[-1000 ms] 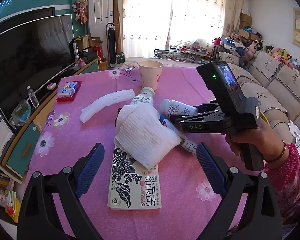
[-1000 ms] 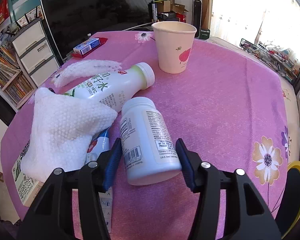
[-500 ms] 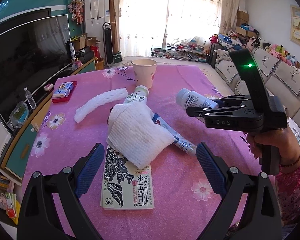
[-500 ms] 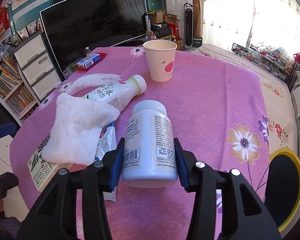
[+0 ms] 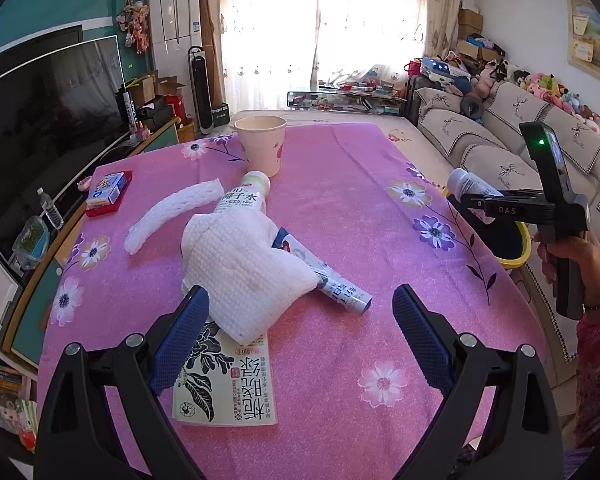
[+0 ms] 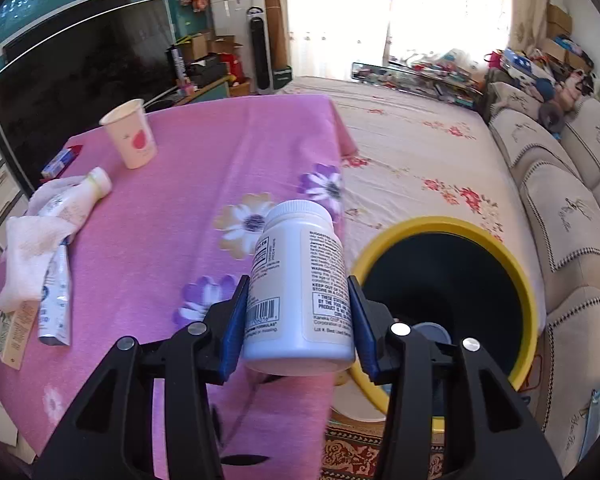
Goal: Collect trash
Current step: 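Carry the white bottle over the bin and open the right gripper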
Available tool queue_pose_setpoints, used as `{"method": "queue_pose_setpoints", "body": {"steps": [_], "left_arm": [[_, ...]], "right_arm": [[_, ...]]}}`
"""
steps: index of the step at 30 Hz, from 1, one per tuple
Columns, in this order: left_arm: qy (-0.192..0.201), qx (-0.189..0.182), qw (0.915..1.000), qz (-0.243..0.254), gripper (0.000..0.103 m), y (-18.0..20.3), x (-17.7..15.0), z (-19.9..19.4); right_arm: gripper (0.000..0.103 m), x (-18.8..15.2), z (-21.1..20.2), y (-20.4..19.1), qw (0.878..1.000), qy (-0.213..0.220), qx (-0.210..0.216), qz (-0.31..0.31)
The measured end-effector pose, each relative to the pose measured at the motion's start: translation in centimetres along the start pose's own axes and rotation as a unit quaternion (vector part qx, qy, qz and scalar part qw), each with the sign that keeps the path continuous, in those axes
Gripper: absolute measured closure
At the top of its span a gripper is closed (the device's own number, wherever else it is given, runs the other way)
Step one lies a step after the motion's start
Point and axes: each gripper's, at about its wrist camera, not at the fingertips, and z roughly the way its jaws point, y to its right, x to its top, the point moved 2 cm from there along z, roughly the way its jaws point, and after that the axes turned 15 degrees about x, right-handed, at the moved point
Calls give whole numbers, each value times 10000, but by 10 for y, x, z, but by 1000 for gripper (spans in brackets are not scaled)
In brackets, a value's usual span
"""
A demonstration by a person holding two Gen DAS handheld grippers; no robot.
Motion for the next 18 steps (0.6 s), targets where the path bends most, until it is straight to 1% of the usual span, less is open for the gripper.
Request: {"method": "queue_pose_setpoints", "body": {"steps": [5,11,14,18], "left_arm": [[10,-32,9999,126,11,12,3,-1],[-24,-23,9997,238,11,21,5,2],[-52,-8,9997,259,11,23,6,4],[-104,28,9996,251,11,21,6,8]], "right_arm": [[59,-14,4,59,9976,-114,-457,502],[58,-28,21,108,9922,-333,-745,938],[47,-34,22,120,9898,-270,-882,1086],[47,-41,10,114,9892,-95,-990,1077]]}}
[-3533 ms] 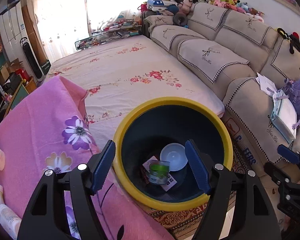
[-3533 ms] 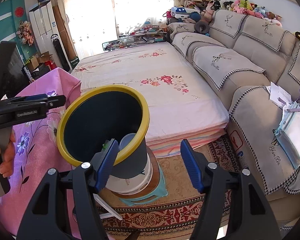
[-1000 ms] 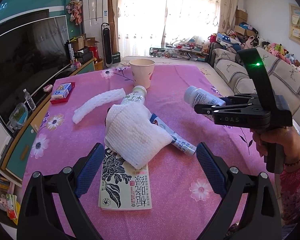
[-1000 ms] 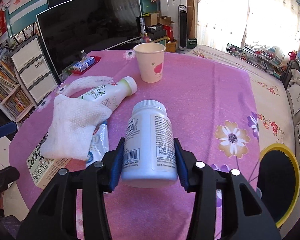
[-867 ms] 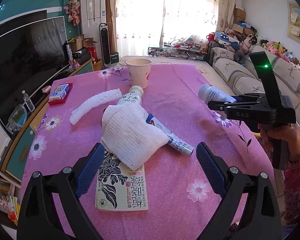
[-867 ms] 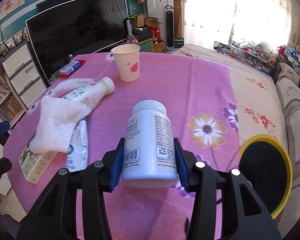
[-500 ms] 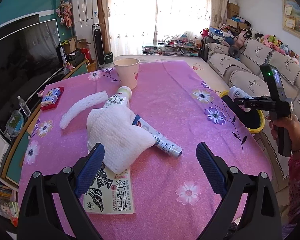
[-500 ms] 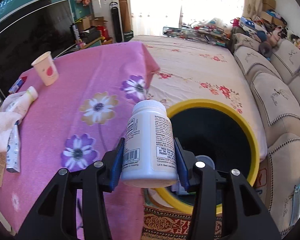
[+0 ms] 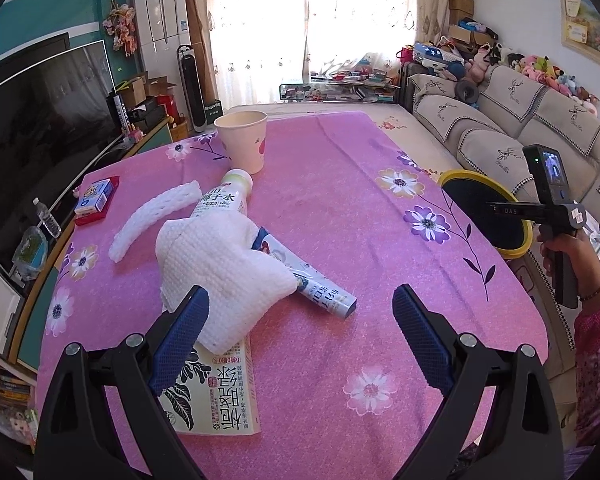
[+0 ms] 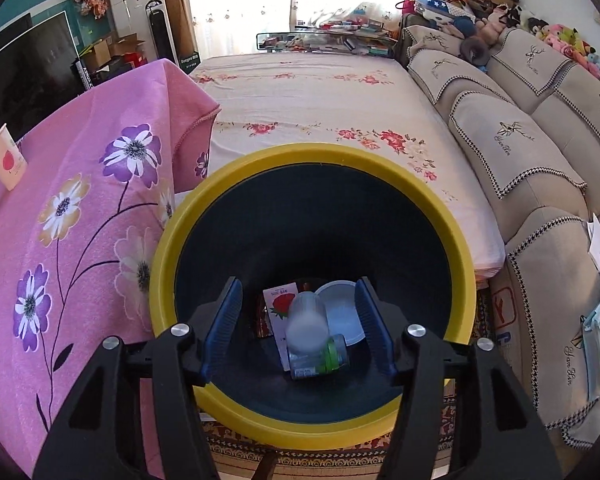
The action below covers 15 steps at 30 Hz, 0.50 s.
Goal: Collect trash
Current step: 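Carry the white bottle over the bin and open the right gripper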
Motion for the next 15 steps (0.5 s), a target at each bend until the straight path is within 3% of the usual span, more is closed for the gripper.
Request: {"method": "queue_pose_setpoints", "body": {"steps": [10,15], "left_arm": [[-55,417,9990,-170,11,-36,-6,14],[-162,416,9989,-129,11,-48,-4,37]], "right_arm": [[44,-19,-37,-46,9986,380,162,-342],[42,-23,-49,-60,9977,468,318,-386]]}}
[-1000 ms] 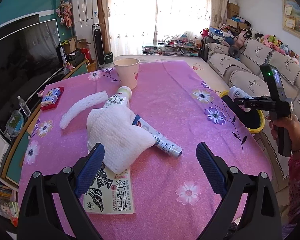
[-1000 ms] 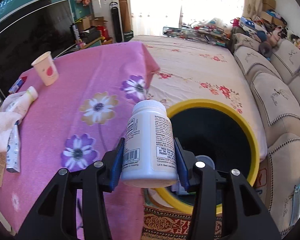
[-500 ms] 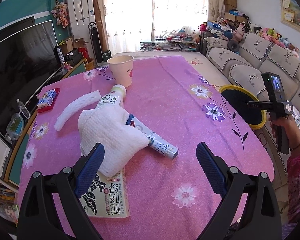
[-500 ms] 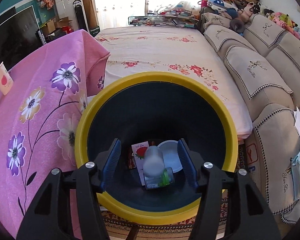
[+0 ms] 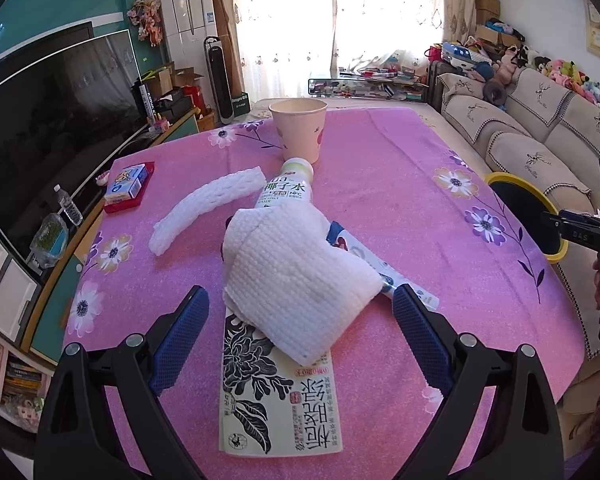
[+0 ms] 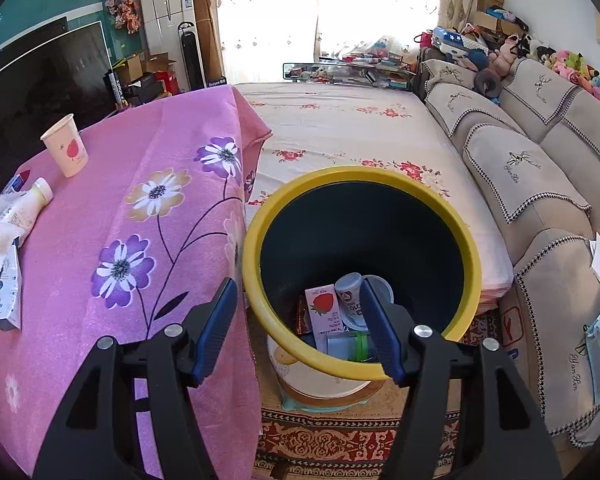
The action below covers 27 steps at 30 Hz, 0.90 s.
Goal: Collect trash
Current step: 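Carry the white bottle over the bin and open the right gripper, then grasp the white cloth with the left gripper and lift it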
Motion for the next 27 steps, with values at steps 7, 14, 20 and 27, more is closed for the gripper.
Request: {"method": "queue_pose_setpoints", "body": {"steps": [7,14,20,27], "left_arm": [[-158,-56,9997,150,16,4,0,27],[-406,-112,9988,236,42,9,-5,41],[-487,-168,9985,194,71,8,-8,42],[-291,-203,9994,-55,89,-7,2,19]], "right_arm": [[42,-2,-6,-2,10000,17,42,7],[41,-6,-3,-9,9999,-60,100,2],[41,-5,-6,-11,9999,-20,170,5],[41,-5,-11,-6,9998,25,203,41]]}}
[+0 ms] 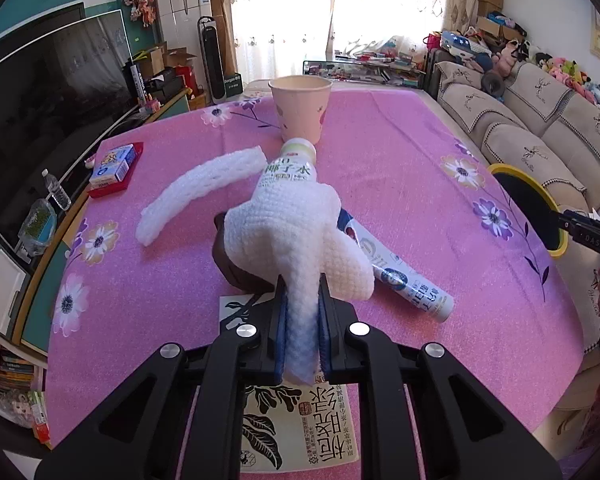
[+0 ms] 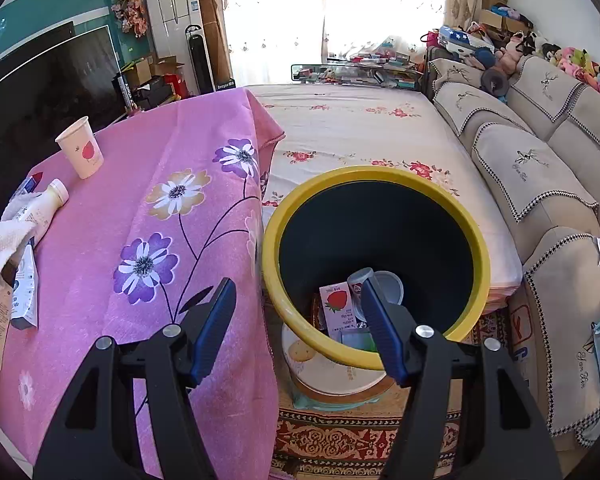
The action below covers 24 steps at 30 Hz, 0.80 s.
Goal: Collect trash
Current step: 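Grasp the white cloth with the left gripper and lift it, then carry the white cloth over the bin and open the left gripper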
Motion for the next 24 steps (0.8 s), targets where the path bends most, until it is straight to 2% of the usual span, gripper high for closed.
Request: {"method": "queue_pose_setpoints", "body": {"steps": [7,13,18,24], "left_arm": [[463,54,9988,-119,89,-18,24,-49],[691,-88,9975,-80,89,-20,49,-83],[909,-154,9956,179,89,0,63,-102],[1016,-537,9915,610,89,52,75,-106]], "right_arm": [[41,-3,-6,3,9999,64,31,90],[41,-6,-12,5,9998,136,51,163],[41,-9,-19,11,9995,213,9,239],[41,-15,-37,25,9988,346,-161,319]]}}
